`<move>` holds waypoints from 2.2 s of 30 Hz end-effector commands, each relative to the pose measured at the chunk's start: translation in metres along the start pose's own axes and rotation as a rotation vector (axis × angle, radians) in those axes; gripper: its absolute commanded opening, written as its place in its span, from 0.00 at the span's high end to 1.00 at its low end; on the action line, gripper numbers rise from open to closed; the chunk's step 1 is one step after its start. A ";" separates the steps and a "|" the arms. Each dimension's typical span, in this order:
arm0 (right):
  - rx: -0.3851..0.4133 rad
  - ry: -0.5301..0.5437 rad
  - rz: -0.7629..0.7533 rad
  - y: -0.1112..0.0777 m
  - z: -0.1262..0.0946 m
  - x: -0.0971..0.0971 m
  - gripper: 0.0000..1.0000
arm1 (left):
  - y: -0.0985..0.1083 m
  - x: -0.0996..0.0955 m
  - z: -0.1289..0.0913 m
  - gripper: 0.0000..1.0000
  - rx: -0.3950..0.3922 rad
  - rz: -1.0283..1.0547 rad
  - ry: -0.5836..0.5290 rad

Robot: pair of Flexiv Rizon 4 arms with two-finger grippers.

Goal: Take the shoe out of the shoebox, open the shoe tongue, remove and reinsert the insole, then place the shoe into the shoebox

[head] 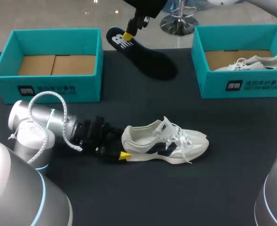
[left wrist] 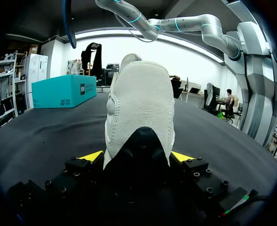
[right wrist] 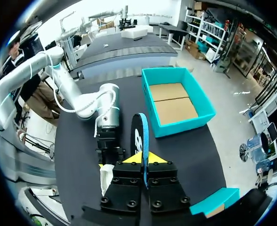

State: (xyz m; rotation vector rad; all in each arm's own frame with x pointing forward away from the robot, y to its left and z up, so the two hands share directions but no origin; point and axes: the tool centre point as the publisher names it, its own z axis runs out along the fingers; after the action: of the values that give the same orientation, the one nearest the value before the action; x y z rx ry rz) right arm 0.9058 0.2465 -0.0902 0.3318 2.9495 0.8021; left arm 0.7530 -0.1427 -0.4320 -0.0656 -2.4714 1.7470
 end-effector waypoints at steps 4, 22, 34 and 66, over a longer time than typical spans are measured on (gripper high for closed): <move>-0.022 0.016 0.246 0.018 -0.027 0.005 1.00 | 0.004 0.000 0.002 1.00 -0.001 0.000 -0.001; -0.433 0.091 0.330 0.014 -0.067 0.011 1.00 | 0.004 0.000 0.002 1.00 -0.001 0.000 -0.001; -0.444 0.094 0.371 0.013 -0.069 0.013 1.00 | 0.004 0.000 0.002 1.00 -0.001 0.000 -0.001; -0.631 0.184 0.607 0.032 -0.204 0.011 1.00 | 0.004 0.000 0.002 1.00 -0.001 0.000 -0.001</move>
State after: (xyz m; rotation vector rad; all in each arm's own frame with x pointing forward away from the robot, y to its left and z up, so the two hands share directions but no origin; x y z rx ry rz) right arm 0.8711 0.1724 0.1029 1.1723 2.5262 1.8230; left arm 0.7530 -0.1426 -0.4320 -0.0655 -2.4716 1.7468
